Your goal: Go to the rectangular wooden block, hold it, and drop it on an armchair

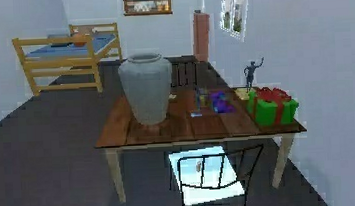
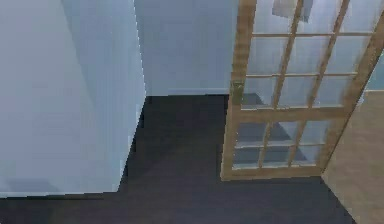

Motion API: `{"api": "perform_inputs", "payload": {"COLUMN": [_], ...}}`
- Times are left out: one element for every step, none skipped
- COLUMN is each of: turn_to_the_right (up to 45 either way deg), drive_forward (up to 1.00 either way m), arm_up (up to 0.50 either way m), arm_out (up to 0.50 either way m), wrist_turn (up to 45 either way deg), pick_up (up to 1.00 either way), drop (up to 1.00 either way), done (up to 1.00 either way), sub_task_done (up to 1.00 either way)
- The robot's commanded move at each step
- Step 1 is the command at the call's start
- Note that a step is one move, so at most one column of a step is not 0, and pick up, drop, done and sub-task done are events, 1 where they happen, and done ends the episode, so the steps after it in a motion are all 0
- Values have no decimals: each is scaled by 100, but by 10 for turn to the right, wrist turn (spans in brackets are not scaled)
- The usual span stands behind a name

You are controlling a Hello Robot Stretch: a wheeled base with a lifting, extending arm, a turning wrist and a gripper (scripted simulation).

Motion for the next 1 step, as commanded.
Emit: {"api": "perform_inputs", "payload": {"turn_to_the_right": [-450], "drive_forward": [0], "arm_up": [0], "arm_out": [0], "wrist_turn": [0], "pick_up": [0], "drop": [0], "done": [0], "sub_task_done": [0]}}
